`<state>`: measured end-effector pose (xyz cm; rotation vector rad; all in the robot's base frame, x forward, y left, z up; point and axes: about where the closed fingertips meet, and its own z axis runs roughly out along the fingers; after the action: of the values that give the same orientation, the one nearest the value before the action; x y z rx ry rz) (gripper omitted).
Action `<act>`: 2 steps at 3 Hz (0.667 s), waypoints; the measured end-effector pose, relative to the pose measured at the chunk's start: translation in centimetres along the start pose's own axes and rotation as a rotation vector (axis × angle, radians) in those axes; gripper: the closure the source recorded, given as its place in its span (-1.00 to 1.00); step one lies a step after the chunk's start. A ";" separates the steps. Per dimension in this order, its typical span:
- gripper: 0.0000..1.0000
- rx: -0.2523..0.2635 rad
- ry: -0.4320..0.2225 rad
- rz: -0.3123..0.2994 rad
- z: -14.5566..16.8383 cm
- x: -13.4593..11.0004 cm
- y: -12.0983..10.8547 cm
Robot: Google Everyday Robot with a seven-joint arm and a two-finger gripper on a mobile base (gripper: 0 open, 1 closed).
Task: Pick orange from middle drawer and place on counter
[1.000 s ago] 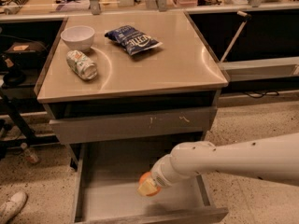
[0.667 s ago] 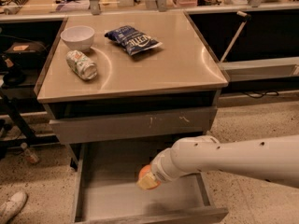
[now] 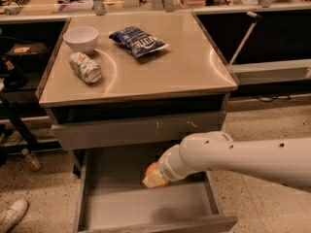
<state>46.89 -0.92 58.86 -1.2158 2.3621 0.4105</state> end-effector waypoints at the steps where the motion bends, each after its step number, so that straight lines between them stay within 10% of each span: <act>1: 1.00 0.087 -0.003 -0.004 -4.3 -3.2 -3.0; 2: 1.00 0.185 -0.009 0.006 -9.6 -5.8 -6.5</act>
Offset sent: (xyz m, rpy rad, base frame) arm 0.0957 -0.0756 0.1796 -0.1396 -0.2040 -0.1779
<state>52.79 -4.99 69.72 -1.1192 2.3379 0.1936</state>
